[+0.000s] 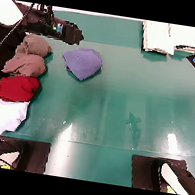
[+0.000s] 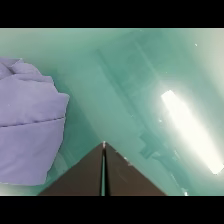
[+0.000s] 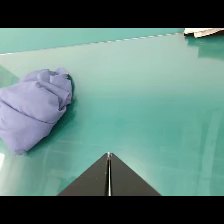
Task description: Fold the shirts.
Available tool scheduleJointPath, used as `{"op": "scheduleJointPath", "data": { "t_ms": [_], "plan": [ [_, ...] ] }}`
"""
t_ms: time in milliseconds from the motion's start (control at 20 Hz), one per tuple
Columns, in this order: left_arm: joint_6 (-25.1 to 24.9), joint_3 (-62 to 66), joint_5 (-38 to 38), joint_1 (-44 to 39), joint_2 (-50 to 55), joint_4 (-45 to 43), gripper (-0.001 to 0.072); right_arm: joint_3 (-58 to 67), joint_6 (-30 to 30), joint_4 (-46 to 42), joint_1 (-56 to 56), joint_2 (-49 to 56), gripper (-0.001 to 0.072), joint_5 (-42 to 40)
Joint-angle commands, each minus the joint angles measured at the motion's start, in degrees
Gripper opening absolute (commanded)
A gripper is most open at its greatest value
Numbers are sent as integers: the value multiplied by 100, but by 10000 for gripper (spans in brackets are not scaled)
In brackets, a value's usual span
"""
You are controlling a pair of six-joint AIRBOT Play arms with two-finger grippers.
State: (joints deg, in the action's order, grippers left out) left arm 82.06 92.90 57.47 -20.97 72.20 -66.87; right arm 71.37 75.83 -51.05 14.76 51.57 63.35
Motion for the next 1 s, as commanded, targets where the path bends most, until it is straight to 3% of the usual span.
{"op": "scheduleJointPath", "data": {
  "t_ms": [0,650,900,950],
  "plan": [
    [-2,-9,-2,2,13,-2,22,-2,0,0,-4,2,15,2],
    [0,-9,-4,2,17,2,22,2,0,7,-2,13,15,-4],
    [-37,-13,-595,2,37,122,23,2,0,7,-2,13,15,-800],
    [-271,-13,-782,2,98,44,133,2,0,7,-2,13,15,-920]
  ]
}}
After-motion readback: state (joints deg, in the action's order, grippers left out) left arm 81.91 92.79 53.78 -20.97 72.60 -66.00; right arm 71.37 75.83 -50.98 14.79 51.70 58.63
